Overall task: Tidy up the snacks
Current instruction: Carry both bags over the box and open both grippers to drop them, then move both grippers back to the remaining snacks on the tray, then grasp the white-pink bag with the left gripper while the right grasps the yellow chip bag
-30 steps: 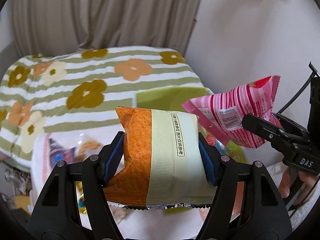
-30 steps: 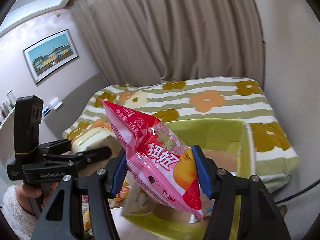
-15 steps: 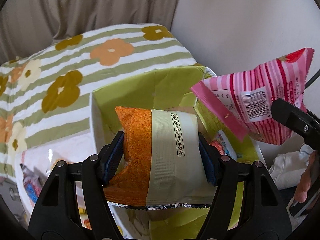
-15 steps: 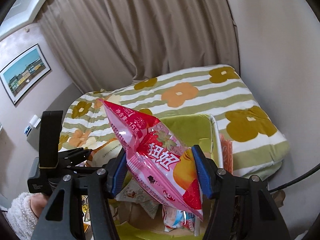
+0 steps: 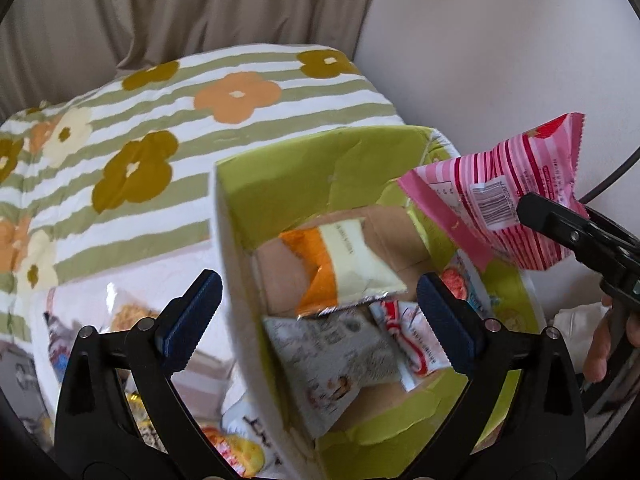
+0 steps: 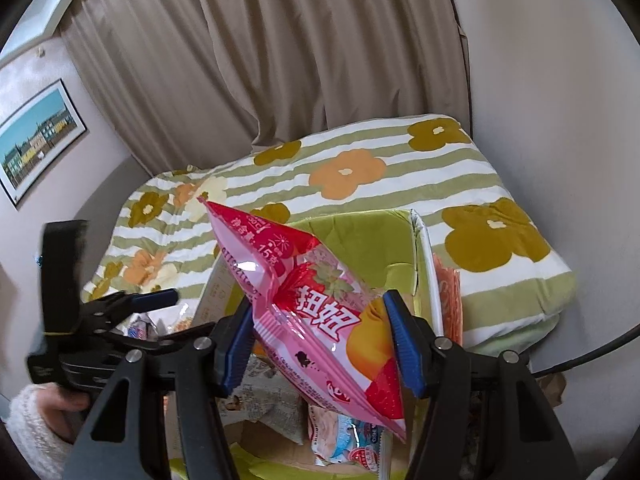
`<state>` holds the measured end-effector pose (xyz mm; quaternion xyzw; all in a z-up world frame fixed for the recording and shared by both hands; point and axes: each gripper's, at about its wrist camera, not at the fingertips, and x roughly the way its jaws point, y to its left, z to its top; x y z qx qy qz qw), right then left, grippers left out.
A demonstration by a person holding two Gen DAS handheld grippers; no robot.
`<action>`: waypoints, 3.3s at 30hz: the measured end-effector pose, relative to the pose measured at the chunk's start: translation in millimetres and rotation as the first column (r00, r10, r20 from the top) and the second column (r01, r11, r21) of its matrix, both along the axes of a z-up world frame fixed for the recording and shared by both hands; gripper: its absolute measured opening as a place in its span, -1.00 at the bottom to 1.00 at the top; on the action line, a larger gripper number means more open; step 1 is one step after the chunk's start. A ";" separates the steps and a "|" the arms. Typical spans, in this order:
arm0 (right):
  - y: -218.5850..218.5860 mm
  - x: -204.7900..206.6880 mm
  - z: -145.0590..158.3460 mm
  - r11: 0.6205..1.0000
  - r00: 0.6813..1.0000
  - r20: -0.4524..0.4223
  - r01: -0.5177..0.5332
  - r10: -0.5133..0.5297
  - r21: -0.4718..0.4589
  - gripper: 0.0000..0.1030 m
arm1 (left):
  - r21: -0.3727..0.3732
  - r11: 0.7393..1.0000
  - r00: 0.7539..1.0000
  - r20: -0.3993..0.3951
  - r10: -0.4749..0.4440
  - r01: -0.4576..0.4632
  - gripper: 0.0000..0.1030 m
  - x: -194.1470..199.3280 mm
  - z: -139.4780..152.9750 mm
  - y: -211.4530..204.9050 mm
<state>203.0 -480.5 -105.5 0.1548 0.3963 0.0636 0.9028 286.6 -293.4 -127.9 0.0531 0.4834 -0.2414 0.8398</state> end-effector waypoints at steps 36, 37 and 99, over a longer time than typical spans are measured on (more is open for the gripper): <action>40.3 -70.1 54.5 0.992 0.990 0.122 -0.051 0.066 -0.118 0.99 | -0.029 0.987 0.982 0.090 0.163 -0.161 0.89 -103.5 65.0 72.1; 43.6 -71.3 56.1 0.991 0.990 0.118 -0.068 0.082 -0.115 0.99 | -0.013 0.983 0.978 0.099 0.182 -0.181 0.89 -110.7 67.8 78.9; 343.5 -145.4 -165.2 0.940 0.882 -0.441 -0.008 0.168 0.342 1.00 | 0.220 0.961 0.945 -0.243 0.219 -0.166 0.25 -149.2 -164.8 359.2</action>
